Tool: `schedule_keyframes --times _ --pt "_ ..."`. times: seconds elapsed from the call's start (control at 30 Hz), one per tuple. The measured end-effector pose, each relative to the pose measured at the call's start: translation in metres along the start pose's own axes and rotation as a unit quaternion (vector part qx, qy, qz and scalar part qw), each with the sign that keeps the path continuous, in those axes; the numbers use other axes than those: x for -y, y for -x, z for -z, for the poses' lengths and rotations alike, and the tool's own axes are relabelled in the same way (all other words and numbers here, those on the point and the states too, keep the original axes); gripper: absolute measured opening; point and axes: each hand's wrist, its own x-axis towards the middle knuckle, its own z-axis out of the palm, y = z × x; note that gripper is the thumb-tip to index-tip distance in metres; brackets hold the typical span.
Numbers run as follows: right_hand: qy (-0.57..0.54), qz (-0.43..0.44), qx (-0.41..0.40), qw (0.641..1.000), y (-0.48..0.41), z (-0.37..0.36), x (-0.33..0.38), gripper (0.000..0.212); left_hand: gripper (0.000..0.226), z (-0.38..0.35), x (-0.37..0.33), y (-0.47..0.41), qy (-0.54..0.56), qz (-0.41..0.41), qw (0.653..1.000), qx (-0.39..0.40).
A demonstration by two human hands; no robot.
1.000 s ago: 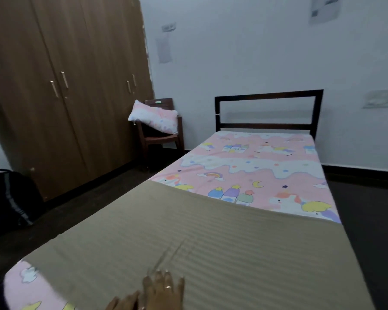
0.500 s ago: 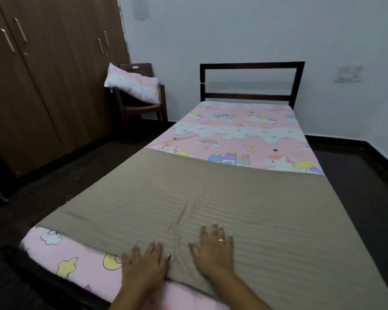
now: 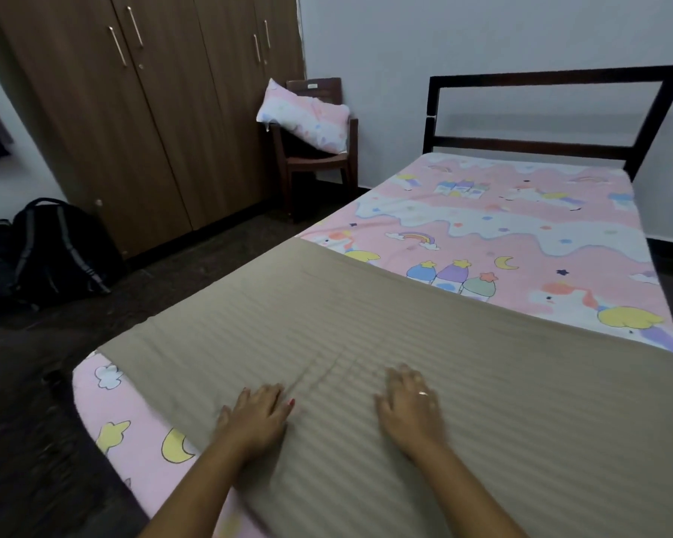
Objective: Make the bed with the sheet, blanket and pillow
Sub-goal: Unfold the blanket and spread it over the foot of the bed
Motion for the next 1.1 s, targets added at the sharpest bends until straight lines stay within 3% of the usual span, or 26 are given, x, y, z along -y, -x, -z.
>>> schedule_keyframes --times 0.2,0.47,0.63,0.73,0.83,0.9,1.03,1.1 --pt "0.076 -0.069 -0.024 0.994 0.000 -0.005 -0.013 0.062 0.059 -0.012 0.004 -0.001 -0.074 -0.004 0.996 -0.046" --pt "0.046 -0.078 -0.005 0.996 -0.007 -0.032 0.078 0.069 0.052 0.009 0.051 -0.023 -0.116 -0.047 0.989 -0.079" --pt "0.037 -0.037 0.028 0.998 -0.019 -0.070 0.191 0.068 0.051 0.033 0.100 -0.049 -0.110 -0.077 0.988 -0.076" --pt "0.019 0.038 0.078 0.996 -0.029 -0.088 0.250 0.060 0.049 0.047 0.134 -0.061 -0.114 -0.067 0.986 -0.098" --pt "-0.031 0.106 0.139 0.984 -0.033 -0.086 0.272 0.056 0.048 0.060 0.163 -0.069 -0.110 -0.054 0.985 -0.123" --pt "-0.093 0.111 0.130 0.981 -0.026 -0.075 0.261 0.057 0.049 0.066 0.178 -0.071 -0.104 -0.041 0.985 -0.133" --pt "0.038 -0.016 0.027 0.999 -0.010 -0.051 0.181 0.098 0.050 0.073 0.185 -0.067 -0.089 -0.016 0.986 -0.141" --pt "0.075 -0.110 0.021 0.991 0.002 -0.048 0.144 0.081 0.050 0.071 0.176 -0.062 -0.100 -0.028 0.984 -0.148"
